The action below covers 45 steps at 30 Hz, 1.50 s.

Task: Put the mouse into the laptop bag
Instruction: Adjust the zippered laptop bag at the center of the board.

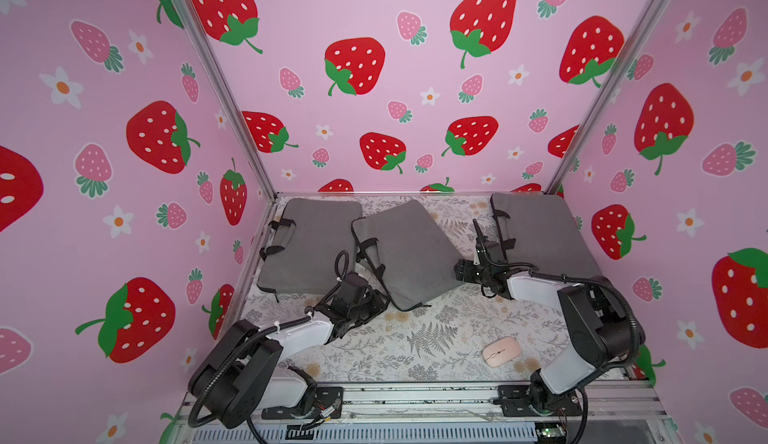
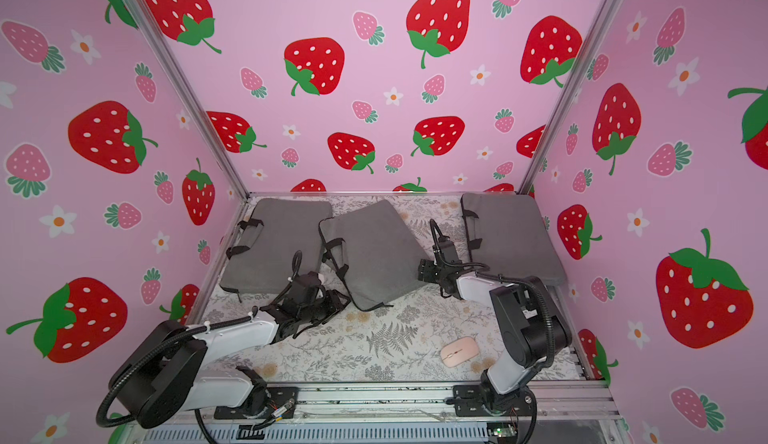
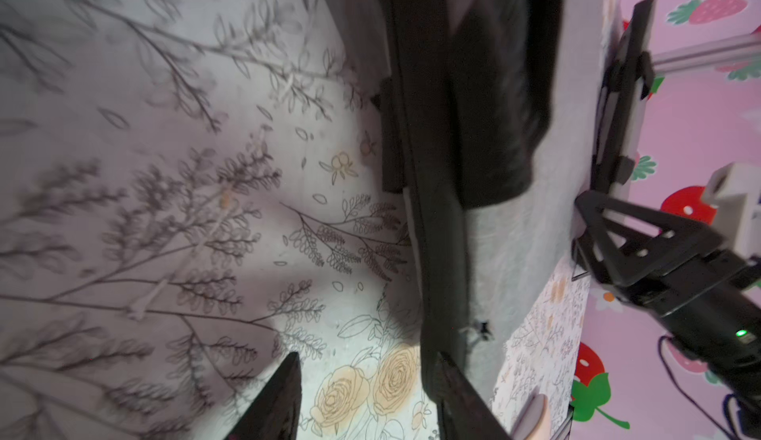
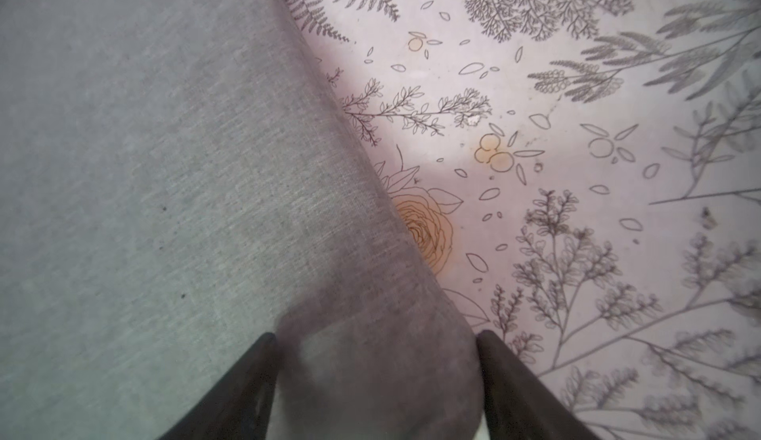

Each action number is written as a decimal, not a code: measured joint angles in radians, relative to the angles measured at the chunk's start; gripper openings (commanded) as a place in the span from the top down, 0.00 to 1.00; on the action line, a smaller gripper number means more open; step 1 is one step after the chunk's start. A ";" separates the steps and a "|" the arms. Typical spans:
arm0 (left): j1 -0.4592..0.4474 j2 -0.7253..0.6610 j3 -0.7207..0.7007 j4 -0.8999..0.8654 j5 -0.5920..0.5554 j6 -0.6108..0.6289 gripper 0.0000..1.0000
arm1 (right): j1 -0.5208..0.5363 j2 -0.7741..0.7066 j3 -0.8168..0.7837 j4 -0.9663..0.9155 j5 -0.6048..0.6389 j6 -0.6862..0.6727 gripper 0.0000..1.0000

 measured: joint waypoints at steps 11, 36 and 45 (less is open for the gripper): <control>0.074 0.179 0.096 0.134 0.048 -0.009 0.50 | 0.025 -0.010 -0.061 0.109 -0.014 0.028 0.56; 0.203 -0.237 0.188 -0.382 -0.162 0.148 0.37 | 0.263 -0.014 -0.071 0.108 -0.053 0.055 0.55; 0.203 -0.318 0.162 -0.365 -0.116 0.160 0.37 | 0.315 -0.012 -0.044 0.075 -0.024 0.070 0.50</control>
